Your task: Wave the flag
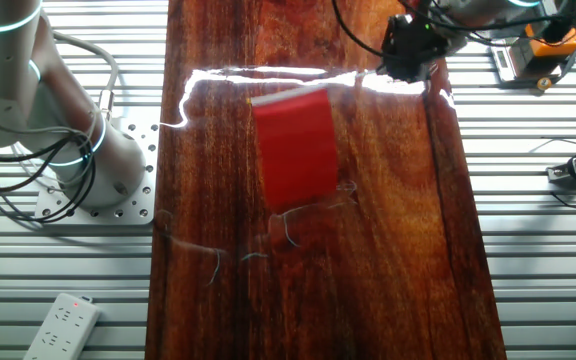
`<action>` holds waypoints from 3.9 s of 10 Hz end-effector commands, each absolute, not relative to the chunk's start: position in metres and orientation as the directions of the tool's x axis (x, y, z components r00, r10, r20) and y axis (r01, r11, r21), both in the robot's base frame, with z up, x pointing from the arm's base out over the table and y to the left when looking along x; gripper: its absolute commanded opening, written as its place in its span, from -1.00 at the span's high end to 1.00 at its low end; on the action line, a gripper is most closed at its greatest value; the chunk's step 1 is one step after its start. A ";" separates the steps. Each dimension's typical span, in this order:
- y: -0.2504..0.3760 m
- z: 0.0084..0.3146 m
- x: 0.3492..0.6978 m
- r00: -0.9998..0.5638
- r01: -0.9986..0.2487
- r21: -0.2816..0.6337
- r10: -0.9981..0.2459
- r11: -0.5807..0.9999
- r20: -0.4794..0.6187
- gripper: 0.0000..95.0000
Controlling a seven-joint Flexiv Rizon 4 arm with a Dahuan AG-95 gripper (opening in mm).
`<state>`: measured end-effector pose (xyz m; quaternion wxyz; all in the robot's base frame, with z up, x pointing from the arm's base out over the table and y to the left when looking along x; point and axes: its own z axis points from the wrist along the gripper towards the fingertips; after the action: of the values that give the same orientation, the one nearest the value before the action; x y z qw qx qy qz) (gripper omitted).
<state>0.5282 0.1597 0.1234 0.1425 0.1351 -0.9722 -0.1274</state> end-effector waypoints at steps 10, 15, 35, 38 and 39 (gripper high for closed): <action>0.095 0.117 0.537 -0.782 -0.541 0.180 -0.570 0.822 0.253 1.00; 0.032 0.111 0.539 -0.641 -0.715 0.141 -0.723 0.685 0.258 1.00; 0.041 0.045 0.519 -0.761 -0.598 0.109 -0.605 0.794 0.235 1.00; 0.044 0.033 0.517 -0.770 -0.590 0.105 -0.597 0.800 0.225 1.00; 0.044 0.029 0.516 -0.772 -0.589 0.103 -0.596 0.801 0.222 1.00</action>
<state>0.5160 0.0444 0.0274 0.1229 0.3151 -0.9409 -0.0150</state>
